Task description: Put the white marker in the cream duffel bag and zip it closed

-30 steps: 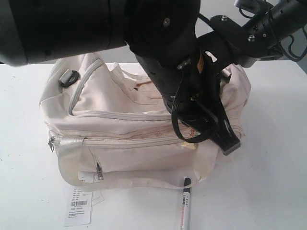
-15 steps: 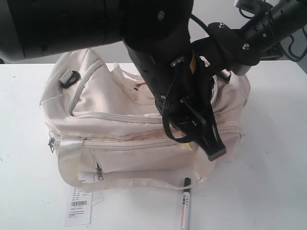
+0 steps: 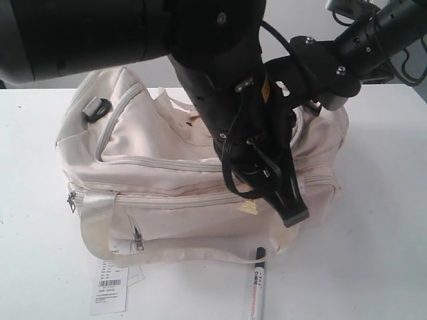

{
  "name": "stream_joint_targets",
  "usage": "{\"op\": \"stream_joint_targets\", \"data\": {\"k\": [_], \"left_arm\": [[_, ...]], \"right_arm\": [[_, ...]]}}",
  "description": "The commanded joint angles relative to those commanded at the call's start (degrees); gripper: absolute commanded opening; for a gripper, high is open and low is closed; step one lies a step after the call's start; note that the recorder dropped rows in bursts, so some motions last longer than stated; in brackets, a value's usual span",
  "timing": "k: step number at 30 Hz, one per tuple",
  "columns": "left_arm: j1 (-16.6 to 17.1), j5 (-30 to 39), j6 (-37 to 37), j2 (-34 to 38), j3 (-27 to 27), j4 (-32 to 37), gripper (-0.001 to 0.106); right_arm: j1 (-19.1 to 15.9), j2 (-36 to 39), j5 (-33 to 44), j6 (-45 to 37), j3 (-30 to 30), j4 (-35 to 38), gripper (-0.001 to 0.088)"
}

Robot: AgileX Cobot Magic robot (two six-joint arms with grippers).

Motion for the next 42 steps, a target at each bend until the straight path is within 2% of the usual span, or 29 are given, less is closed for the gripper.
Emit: {"op": "stream_joint_targets", "data": {"k": [2, 4, 7, 8, 9, 11, 12, 16, 19, 23, 27, 35, 37, 42], "left_arm": [[0.00, -1.36, -0.55, 0.00, 0.00, 0.00, 0.000], [0.00, -1.08, -0.54, 0.00, 0.00, 0.00, 0.000], [0.00, 0.14, -0.44, 0.00, 0.00, 0.00, 0.000], [0.00, 0.14, -0.44, 0.00, 0.00, 0.00, 0.000], [0.00, 0.14, -0.44, 0.00, 0.00, 0.00, 0.000], [0.00, 0.24, -0.44, 0.00, 0.00, 0.00, 0.000], [0.00, 0.24, -0.44, 0.00, 0.00, 0.00, 0.000], [0.00, 0.24, -0.44, 0.00, 0.00, 0.00, 0.000], [0.00, 0.49, -0.44, 0.00, 0.00, 0.00, 0.000], [0.00, 0.64, -0.44, 0.00, 0.00, 0.00, 0.000], [0.00, 1.39, -0.44, 0.00, 0.00, 0.00, 0.000], [0.00, 1.52, -0.44, 0.00, 0.00, 0.24, 0.000], [0.00, 1.52, -0.44, 0.00, 0.00, 0.24, 0.000], [0.00, 1.74, -0.44, 0.00, 0.00, 0.24, 0.000]], "right_arm": [[0.00, 0.00, 0.42, -0.22, -0.10, 0.00, 0.0038], [0.00, 0.00, 1.31, -0.22, -0.29, 0.13, 0.0124], [0.00, -0.13, 1.76, 0.00, -0.29, 0.13, 0.0340], [0.00, -0.39, 1.37, 0.00, -0.29, 0.13, 0.0452], [0.00, -0.71, 0.86, 0.25, -0.29, 0.13, 0.0524], [0.00, -1.72, 0.02, 1.50, -0.29, 0.13, 0.0666], [0.00, -2.25, -0.27, 1.50, -0.29, 0.13, 0.0698], [0.00, -5.74, -0.99, 6.29, -0.29, -5.59, 0.0711], [0.00, -8.25, 1.95, 9.12, -0.17, -8.01, 0.0708], [0.00, -10.86, 7.32, 9.00, 2.12, -7.68, 0.0682], [0.00, -13.74, 9.53, 9.00, 6.19, -7.10, 0.0679], [0.10, -21.67, 6.92, 10.96, 14.46, -2.20, 0.0667], [0.10, -22.62, 6.50, 10.96, 16.26, 0.17, 0.0667], [0.10, -23.91, 3.34, 13.18, 21.57, 0.23, 0.0667]]}}
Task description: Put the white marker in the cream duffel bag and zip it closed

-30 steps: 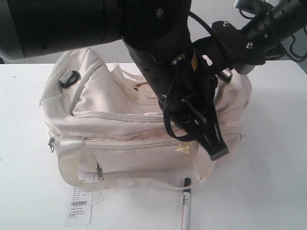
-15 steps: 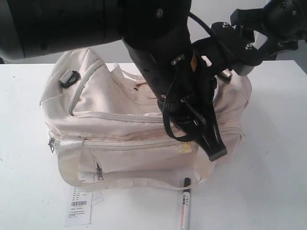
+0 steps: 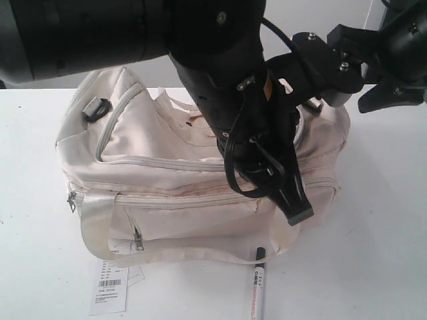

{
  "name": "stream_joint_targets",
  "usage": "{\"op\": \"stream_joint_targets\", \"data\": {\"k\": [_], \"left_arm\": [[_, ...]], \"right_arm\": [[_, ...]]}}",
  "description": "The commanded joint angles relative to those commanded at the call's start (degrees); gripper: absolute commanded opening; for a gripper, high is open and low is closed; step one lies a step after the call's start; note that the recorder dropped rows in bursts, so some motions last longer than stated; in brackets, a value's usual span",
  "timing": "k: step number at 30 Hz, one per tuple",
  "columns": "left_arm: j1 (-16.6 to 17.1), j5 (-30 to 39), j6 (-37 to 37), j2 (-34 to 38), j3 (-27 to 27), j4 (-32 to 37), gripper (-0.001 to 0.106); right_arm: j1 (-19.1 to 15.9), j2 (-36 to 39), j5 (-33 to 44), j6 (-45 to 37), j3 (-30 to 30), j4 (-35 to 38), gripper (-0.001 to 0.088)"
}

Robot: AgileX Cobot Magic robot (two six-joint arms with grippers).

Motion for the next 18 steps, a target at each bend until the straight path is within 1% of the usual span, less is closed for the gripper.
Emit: {"op": "stream_joint_targets", "data": {"k": [3, 11, 18], "left_arm": [[0.00, -0.12, 0.00, 0.00, 0.00, 0.00, 0.000], [0.00, 0.00, 0.00, 0.00, 0.00, 0.00, 0.000], [0.00, 0.00, -0.31, 0.00, 0.00, 0.00, 0.000]], "right_arm": [[0.00, -0.12, -0.85, 0.43, 2.40, 0.40, 0.0667], [0.00, -0.12, -3.77, -1.20, 5.77, 7.72, 0.0667], [0.00, -0.12, -2.91, -1.52, 7.47, 7.09, 0.0656]]}}
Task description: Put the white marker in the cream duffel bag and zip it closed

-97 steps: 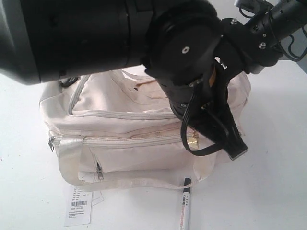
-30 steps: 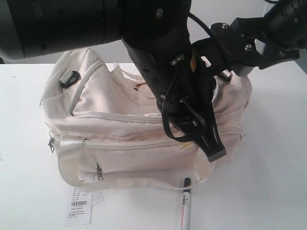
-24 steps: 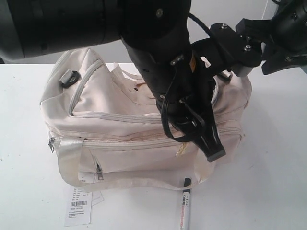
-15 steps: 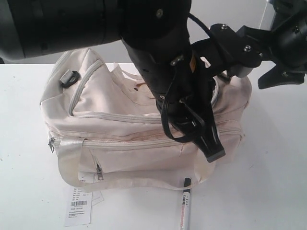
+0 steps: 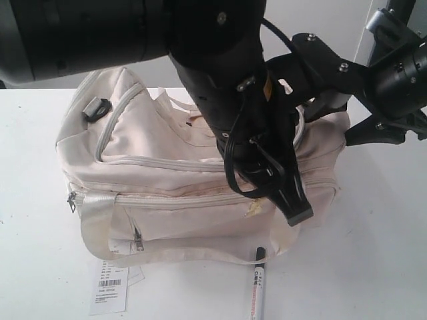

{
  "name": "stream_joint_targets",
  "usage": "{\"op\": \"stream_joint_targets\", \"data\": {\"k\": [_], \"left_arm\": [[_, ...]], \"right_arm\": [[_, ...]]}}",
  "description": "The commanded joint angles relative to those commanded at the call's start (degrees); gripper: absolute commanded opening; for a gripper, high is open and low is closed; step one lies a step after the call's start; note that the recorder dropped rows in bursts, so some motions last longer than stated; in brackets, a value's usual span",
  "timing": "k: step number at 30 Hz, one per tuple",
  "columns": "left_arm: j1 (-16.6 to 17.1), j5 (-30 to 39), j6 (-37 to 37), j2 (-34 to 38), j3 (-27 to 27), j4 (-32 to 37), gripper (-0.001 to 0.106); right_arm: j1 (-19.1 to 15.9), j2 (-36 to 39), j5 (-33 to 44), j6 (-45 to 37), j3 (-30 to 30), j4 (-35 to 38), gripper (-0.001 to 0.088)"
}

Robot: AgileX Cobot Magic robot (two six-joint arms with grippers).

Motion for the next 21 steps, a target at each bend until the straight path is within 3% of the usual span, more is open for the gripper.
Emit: {"op": "stream_joint_targets", "data": {"k": [7, 9, 11, 14, 16, 21], "left_arm": [[0.00, 0.33, -0.23, 0.00, 0.00, 0.00, 0.000], [0.00, 0.33, -0.29, 0.00, 0.00, 0.00, 0.000], [0.00, 0.33, -0.29, 0.00, 0.00, 0.00, 0.000], [0.00, 0.33, -0.29, 0.00, 0.00, 0.00, 0.000], [0.00, 0.33, -0.29, 0.00, 0.00, 0.00, 0.000], [0.00, 0.80, -0.50, 0.00, 0.00, 0.00, 0.000]], "right_arm": [[0.00, 0.00, -1.16, -0.76, 2.29, 0.19, 0.0654], [0.00, 0.00, -1.16, -1.20, 2.29, 0.24, 0.0612], [0.00, 0.00, -1.30, -1.20, 2.29, 0.32, 0.0512], [0.00, 0.00, -1.58, -1.31, 2.29, 0.32, 0.0229], [0.00, 0.00, -1.70, -1.31, 2.29, 0.32, -0.0005], [0.00, 0.00, -2.64, -1.31, 2.29, 0.36, 0.0000]]}}
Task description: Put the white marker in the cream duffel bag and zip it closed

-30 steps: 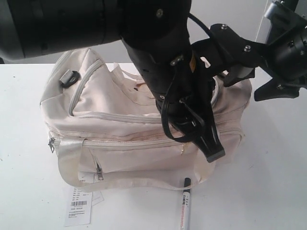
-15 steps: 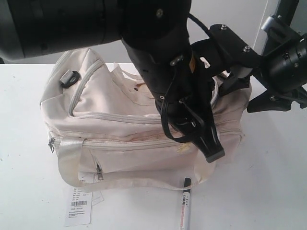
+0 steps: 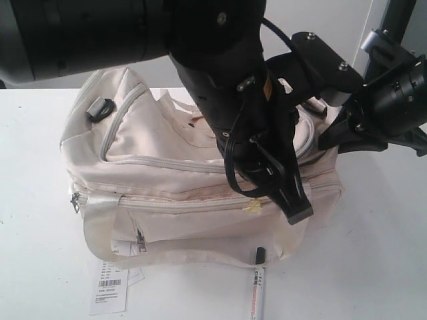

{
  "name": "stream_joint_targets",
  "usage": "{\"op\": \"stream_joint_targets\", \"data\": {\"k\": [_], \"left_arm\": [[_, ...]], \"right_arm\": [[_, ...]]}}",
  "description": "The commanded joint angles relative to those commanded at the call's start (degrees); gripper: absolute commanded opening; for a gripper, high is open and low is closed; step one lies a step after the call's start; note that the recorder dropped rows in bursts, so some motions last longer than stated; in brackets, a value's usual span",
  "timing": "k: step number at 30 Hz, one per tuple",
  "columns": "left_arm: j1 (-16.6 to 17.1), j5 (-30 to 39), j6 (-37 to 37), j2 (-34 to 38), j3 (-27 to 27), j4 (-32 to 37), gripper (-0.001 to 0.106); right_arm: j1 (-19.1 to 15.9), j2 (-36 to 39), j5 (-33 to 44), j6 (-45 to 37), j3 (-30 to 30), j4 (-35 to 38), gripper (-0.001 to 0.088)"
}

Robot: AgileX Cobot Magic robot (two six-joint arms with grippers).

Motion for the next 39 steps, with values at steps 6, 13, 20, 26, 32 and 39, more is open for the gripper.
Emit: {"op": "stream_joint_targets", "data": {"k": [6, 13, 20, 26, 32, 39], "left_arm": [[0.00, 3.57, 0.00, 0.00, 0.00, 0.36, 0.000], [0.00, 6.20, 0.00, 0.00, 0.00, 0.86, 0.000], [0.00, 7.87, 0.00, -0.10, 0.00, 2.58, 0.000], [0.00, 9.70, 0.00, -0.10, 0.00, 3.46, 0.000], [0.00, 11.19, 0.00, -0.10, 0.00, 4.34, 0.000], [0.00, 12.31, 0.00, -2.92, 0.00, 5.97, 0.000]], "right_arm": [[0.00, 0.00, -0.79, 0.00, 0.00, 0.10, 0.0000], [0.00, 0.00, -1.11, 0.00, 0.00, 0.10, 0.0000], [0.00, 0.00, -1.23, 0.00, 0.00, 0.10, 0.0000], [0.00, 0.00, -1.23, 0.00, 0.00, 0.10, 0.0000], [0.00, 0.00, -1.11, 0.00, 0.00, 0.10, 0.0000], [0.00, 0.00, -1.11, 0.00, 0.00, 0.10, 0.0000]]}}
